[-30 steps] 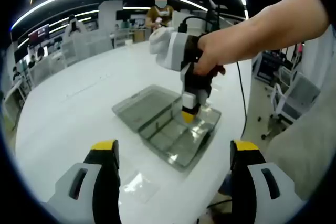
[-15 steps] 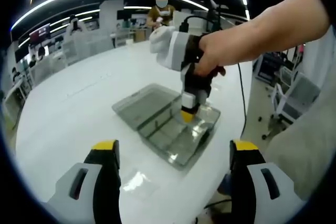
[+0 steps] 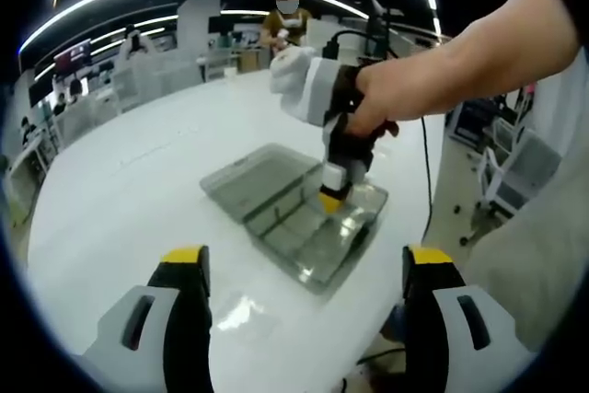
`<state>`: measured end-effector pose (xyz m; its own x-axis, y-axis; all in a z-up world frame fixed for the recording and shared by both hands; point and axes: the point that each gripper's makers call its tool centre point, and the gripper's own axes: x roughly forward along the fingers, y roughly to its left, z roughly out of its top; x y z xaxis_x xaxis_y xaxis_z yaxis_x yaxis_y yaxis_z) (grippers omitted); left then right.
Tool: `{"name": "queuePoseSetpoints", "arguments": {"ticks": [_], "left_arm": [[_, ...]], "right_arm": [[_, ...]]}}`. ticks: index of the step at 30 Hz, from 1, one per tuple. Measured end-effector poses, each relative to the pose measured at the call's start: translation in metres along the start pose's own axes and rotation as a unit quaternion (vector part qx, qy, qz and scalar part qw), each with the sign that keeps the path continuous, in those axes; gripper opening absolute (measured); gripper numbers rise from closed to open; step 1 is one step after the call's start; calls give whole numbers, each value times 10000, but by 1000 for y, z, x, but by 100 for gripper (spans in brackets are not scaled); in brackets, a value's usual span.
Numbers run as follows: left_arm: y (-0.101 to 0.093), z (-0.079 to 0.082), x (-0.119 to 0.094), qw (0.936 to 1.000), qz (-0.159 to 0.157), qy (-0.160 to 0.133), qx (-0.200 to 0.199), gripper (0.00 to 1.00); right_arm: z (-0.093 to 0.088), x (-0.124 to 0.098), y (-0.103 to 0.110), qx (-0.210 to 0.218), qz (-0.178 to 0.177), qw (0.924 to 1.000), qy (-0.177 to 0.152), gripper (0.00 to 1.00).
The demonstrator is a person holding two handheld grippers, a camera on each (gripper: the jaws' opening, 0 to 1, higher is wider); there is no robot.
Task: Insert the divider into the dual guide fixture by aligning both edges with the guide slots and pushing it downward to the bottom, including one-sided entry, uneven engagement, binding, and posture correction.
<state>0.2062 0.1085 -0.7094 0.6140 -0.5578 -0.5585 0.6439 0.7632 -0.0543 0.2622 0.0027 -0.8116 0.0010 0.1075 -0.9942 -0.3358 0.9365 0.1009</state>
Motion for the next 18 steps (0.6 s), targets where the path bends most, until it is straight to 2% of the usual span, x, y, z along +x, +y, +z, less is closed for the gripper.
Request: {"name": "queuePoseSetpoints", "arguments": {"ticks": [18], "left_arm": [[-5,-3,2,10000,-23,47,-23,84]], "right_arm": [[-2,4,0,-22,63,10000,-41,0]]}}
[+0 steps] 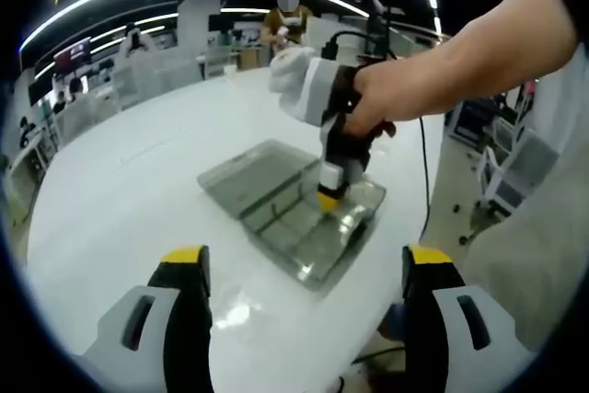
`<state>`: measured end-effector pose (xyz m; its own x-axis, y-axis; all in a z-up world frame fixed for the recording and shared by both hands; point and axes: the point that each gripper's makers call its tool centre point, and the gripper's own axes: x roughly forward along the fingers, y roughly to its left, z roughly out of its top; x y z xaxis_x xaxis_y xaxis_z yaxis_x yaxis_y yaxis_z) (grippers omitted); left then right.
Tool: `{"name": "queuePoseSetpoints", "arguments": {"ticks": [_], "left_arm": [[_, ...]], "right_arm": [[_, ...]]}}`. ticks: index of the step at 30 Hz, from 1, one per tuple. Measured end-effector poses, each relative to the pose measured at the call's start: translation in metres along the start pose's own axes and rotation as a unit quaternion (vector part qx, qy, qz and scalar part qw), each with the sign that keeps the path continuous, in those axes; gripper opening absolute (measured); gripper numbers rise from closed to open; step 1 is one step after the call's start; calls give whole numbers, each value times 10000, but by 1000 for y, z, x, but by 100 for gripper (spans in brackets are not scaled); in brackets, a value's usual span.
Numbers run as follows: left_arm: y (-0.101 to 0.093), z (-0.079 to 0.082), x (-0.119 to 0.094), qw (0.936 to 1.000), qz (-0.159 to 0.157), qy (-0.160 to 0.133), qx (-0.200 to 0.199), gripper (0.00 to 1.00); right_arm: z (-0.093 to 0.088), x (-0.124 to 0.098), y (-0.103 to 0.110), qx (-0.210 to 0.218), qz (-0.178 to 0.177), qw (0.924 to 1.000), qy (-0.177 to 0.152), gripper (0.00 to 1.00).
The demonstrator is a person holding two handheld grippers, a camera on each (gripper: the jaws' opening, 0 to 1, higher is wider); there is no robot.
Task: Insert the divider into the dual guide fixture by aligning both edges with the guide slots and pushing it downward to the bottom, including one-sided entry, uneven engagement, binding, and posture correction.
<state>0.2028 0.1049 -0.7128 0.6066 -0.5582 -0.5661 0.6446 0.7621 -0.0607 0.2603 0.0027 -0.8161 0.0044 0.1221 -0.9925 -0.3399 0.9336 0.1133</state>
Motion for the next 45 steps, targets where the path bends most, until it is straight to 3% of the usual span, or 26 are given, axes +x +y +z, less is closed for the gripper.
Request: {"name": "queuePoseSetpoints", "arguments": {"ticks": [11,20,25,31,45], "left_arm": [[-3,-3,2,10000,-51,77,13,84],[-3,-5,2,9999,-27,104,-4,84],[-6,-5,1,9999,-23,110,-8,84],[-9,-6,1,9999,-25,114,3,84],[-5,-18,-17,9997,81,212,-7,84]], "right_arm": [[1,6,0,-76,5,10000,-36,1],[1,4,2,-341,171,9992,-115,7],[4,-1,2,-585,243,9976,-265,14],[9,-10,1,-585,370,9964,-495,21],[15,-38,6,-574,803,9896,-1046,24]]}}
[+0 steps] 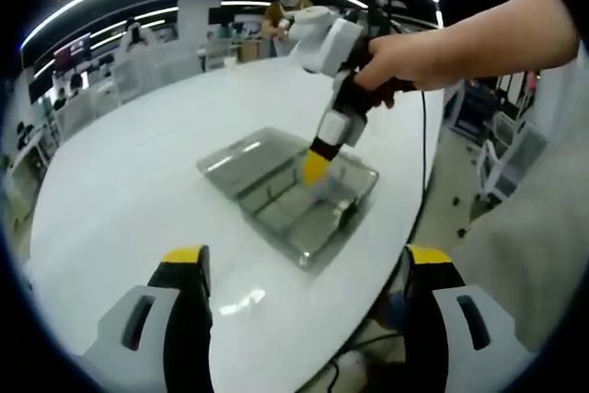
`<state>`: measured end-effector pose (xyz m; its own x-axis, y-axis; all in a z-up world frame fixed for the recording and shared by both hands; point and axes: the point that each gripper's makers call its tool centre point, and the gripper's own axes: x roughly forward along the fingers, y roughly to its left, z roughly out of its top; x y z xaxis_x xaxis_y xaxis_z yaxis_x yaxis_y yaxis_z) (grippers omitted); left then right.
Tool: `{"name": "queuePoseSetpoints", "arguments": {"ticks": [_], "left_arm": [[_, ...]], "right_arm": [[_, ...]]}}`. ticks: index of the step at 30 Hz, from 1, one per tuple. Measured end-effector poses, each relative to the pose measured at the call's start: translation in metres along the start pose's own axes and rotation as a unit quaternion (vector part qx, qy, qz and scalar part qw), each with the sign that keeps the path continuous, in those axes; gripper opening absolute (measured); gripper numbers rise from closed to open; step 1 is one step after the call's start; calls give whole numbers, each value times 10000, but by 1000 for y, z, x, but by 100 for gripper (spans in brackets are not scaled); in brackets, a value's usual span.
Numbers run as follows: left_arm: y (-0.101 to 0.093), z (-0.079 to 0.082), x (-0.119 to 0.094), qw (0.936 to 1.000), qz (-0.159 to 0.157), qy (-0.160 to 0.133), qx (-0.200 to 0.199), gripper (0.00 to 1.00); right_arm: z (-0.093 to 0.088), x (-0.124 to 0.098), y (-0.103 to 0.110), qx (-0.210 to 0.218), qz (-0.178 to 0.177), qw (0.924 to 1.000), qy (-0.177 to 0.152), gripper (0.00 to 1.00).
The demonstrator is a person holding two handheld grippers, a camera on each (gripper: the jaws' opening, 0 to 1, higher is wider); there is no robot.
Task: Insert the divider into the dual guide fixture by aligning both edges with the guide slots and pushing it downward to the bottom, including one-sided entry, uneven engagement, binding, and posture correction.
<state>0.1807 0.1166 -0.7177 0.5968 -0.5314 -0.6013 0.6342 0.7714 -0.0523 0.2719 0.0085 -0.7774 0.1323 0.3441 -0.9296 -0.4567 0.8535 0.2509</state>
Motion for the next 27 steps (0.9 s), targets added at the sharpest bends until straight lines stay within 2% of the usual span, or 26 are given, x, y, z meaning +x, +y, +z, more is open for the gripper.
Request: {"name": "queuePoseSetpoints", "arguments": {"ticks": [7,19,27], "left_arm": [[3,0,-7,10000,85,6,-23,84],[7,-2,-14,9998,155,49,-64,84],[24,-4,-19,9992,291,67,-252,84]], "right_arm": [[7,-12,2,-32,190,9992,-352,26],[4,-29,10,-348,439,9967,-590,26],[0,-35,13,-628,563,9941,-680,25]]}}
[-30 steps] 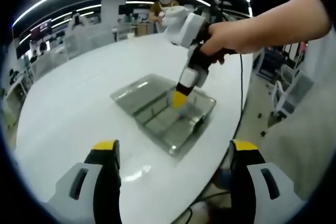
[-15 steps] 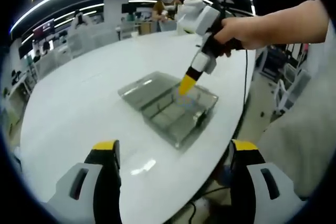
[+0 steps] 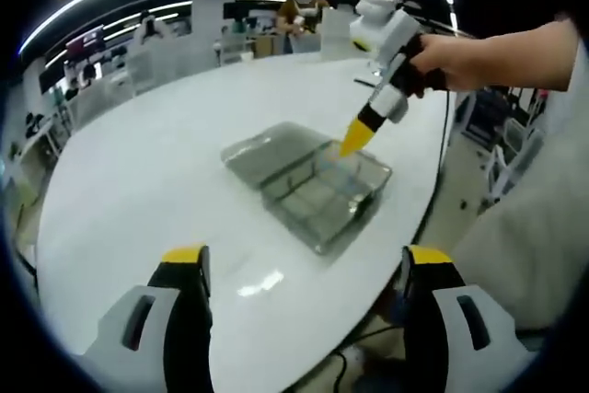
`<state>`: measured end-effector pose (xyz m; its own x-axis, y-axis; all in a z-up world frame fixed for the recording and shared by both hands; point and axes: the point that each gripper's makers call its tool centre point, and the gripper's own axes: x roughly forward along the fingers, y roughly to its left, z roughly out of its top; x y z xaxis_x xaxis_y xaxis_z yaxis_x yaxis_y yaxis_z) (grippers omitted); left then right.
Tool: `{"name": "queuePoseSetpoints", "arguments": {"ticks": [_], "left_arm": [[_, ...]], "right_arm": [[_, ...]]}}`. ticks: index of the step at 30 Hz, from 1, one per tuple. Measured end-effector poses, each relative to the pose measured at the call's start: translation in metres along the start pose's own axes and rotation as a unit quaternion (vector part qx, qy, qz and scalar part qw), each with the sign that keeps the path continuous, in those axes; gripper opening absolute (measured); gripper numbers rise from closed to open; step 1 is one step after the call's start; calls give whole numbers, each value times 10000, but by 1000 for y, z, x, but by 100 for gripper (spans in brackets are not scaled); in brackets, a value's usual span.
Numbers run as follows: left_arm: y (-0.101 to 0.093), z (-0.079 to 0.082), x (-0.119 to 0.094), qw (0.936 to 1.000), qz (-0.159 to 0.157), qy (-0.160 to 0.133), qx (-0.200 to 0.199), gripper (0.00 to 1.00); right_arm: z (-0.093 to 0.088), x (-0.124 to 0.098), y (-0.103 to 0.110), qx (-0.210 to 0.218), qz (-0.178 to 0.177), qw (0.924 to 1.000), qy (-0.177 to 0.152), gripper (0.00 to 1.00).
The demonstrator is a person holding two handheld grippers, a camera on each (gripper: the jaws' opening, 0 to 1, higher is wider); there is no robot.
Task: Insert the divider into the dual guide fixture by aligning both edges with the guide slots and pushing it downward to the bottom, including one-sided entry, uneven engagement, binding, and posture correction.
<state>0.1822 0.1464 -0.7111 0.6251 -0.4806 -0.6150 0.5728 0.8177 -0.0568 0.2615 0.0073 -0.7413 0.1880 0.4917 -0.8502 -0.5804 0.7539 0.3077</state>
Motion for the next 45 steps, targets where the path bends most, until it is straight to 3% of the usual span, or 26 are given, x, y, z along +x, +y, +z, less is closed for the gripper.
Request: {"name": "queuePoseSetpoints", "arguments": {"ticks": [12,22,31,36,45], "left_arm": [[28,-10,6,9993,137,222,-267,82],[30,-17,27,9974,104,481,-527,80],[34,-20,45,9947,109,710,-739,77],[42,-22,50,9916,271,867,-916,75],[48,-34,58,9814,415,1311,-1343,66]], "right_arm": [[6,-9,11,-560,375,9973,-280,25],[8,-17,5,-868,499,9936,-520,18],[7,-21,4,-1200,625,9890,-603,21],[4,-22,6,-1567,730,9832,-579,20],[7,-22,7,-1755,803,9792,-630,20]]}}
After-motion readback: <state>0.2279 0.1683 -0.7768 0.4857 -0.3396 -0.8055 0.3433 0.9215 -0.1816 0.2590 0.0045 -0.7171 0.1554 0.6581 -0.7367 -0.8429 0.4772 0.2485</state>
